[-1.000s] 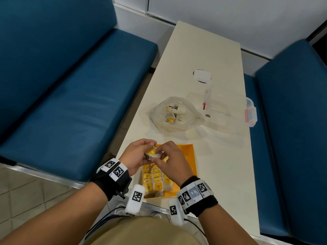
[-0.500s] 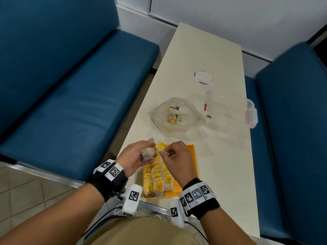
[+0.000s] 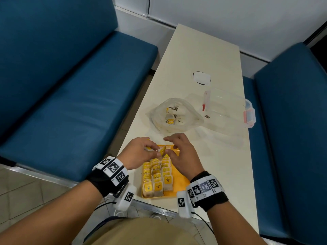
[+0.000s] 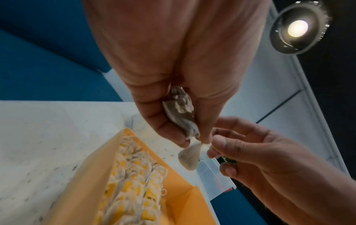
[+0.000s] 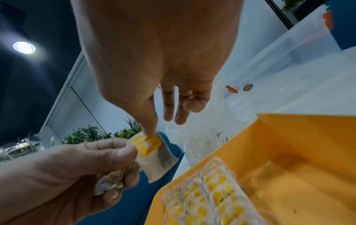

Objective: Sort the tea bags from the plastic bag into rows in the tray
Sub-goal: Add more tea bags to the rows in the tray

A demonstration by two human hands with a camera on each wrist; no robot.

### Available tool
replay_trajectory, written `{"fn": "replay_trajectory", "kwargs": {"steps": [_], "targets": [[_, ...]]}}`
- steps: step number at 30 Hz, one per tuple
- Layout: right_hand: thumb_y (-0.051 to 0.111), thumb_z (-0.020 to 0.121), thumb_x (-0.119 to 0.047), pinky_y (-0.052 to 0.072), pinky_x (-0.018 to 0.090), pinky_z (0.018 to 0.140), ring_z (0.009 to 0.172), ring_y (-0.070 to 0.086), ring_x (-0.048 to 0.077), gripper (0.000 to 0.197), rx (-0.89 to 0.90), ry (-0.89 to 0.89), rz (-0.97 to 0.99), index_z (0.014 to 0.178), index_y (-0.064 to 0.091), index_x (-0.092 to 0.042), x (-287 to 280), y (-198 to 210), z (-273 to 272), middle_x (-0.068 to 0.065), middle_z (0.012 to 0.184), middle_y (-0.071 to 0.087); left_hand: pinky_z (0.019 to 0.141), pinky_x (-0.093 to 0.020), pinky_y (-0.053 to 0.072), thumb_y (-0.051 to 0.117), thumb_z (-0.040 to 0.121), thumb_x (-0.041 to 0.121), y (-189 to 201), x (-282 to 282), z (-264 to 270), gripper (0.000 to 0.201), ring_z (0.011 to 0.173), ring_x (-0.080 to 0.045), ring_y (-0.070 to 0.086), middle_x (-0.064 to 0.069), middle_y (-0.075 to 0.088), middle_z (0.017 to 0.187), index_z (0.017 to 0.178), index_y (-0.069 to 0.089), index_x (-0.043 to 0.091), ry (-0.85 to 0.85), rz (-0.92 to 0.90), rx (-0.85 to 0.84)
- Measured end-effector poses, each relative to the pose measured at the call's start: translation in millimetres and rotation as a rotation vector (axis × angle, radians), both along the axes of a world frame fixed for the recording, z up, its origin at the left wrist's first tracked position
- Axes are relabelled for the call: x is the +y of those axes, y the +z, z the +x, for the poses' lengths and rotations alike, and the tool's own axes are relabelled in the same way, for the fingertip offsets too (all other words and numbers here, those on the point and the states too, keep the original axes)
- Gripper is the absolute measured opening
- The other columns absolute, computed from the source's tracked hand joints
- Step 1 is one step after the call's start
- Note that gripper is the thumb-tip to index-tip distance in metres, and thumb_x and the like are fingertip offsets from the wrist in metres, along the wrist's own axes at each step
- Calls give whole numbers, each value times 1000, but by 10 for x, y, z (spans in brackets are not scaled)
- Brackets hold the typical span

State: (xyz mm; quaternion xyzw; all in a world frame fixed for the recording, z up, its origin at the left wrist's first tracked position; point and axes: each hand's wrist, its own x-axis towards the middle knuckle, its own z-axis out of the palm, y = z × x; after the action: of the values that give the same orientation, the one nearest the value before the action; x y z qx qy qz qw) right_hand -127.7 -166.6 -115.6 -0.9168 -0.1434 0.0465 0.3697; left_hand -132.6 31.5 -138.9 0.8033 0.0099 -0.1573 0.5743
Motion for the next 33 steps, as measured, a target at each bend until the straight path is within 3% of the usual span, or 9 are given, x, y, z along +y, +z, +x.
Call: {"fn": "replay_trajectory", "kwargs": {"steps": [4,6,9,12,16,22,28,31,33], "targets": [[72,86,-15,42,15,70,79,56,3,7,57,53,-43,89,70,-20,5,61,53,-10,94,55,75,-46,60,87,79,22,17,-24,2,10,83,-17,69,0,68,92,87,81,19,-40,19,-49],[76,83,-16,44,18,70,76,57,3,10,83,20,-27,80,68,-21,-5,84,65,-10,87,55,76,-43,61,86,80,25,22,-20,0,10,83,-13,68,5,69,93,89,80,23,-16,28,-31],[75,82,-24,47,29,73,85,57,14,8,115,-72,-250,79,69,-20,-60,106,115,-1,92,58,85,-41,59,84,82,30,-24,29,4,14,91,-10,66,10,69,100,95,80,30,24,130,-27],[67,85,-20,45,29,73,94,57,19,7,163,-61,-453,79,69,-21,-117,116,148,1,98,58,88,-43,57,84,81,33,-50,73,4,17,96,-10,65,12,68,102,98,79,32,38,164,-15],[72,78,-12,43,23,68,87,58,14,14,293,-70,-351,70,66,-21,-169,145,209,-6,90,60,92,-39,54,84,81,35,-9,57,0,19,99,-10,63,11,67,104,100,78,34,13,201,-27],[80,78,-16,45,17,64,67,60,0,7,400,59,-130,77,74,-14,-170,283,243,-7,75,70,92,-32,51,91,71,37,59,1,-28,37,102,-7,62,13,67,107,106,77,35,-102,192,-37],[77,82,-14,47,17,62,61,59,-1,8,445,113,-59,78,71,-18,-127,277,212,-8,70,67,80,-33,51,92,68,42,42,-70,-29,28,87,-7,64,8,67,95,91,80,31,-141,142,-54],[77,83,-10,50,17,61,60,62,5,5,427,30,66,84,72,-11,-120,258,182,2,80,71,73,-41,57,90,72,39,14,-68,-20,19,75,-15,67,4,68,91,80,79,26,-97,74,-33],[77,82,-7,51,18,60,60,63,10,8,439,-8,124,88,72,-5,-115,223,155,9,83,72,65,-37,58,90,72,37,0,-62,-11,17,65,-15,66,3,69,91,78,78,26,-61,32,-9]]}}
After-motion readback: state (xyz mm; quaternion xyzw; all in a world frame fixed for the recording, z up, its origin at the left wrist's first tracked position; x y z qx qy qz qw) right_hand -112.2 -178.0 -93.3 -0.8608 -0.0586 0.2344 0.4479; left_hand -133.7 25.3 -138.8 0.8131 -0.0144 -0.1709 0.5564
